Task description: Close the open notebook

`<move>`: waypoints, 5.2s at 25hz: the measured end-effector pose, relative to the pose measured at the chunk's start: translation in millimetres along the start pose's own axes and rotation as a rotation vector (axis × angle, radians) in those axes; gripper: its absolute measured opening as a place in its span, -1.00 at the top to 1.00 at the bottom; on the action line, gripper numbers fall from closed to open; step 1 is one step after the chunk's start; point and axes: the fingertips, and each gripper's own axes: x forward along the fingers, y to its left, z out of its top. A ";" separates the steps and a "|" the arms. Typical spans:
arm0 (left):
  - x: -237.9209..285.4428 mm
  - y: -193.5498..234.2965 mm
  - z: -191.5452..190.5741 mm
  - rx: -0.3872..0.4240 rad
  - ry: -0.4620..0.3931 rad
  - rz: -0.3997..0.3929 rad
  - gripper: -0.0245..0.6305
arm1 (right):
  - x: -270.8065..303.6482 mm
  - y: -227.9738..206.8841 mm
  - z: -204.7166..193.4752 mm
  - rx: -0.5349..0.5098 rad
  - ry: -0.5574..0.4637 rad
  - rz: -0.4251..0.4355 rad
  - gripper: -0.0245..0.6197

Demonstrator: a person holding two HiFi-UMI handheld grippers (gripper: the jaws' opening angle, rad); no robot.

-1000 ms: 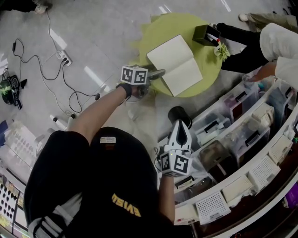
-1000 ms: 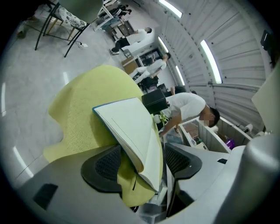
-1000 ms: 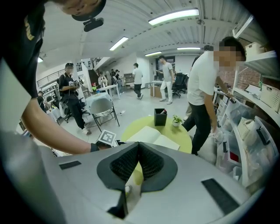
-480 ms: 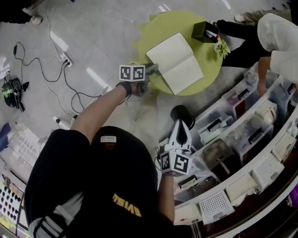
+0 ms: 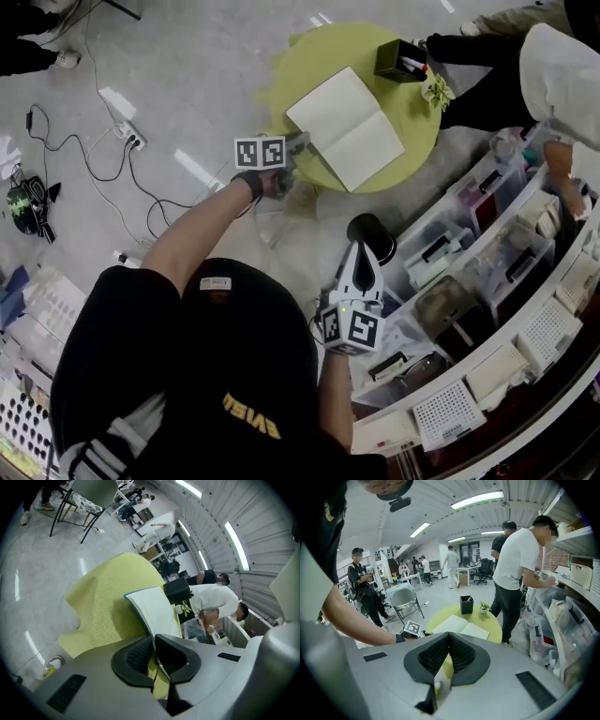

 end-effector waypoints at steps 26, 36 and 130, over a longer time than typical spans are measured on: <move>-12.3 -31.9 -5.8 0.294 0.057 0.031 0.83 | -16.4 -7.8 -2.4 0.042 -0.043 -0.041 0.92; -13.3 -42.3 -11.8 0.361 0.064 0.041 0.83 | -22.6 -16.3 -6.6 0.068 -0.057 -0.062 0.92; 20.9 -86.1 -98.2 0.583 0.277 -0.065 0.83 | -47.1 -55.2 -36.4 0.169 -0.072 -0.150 0.92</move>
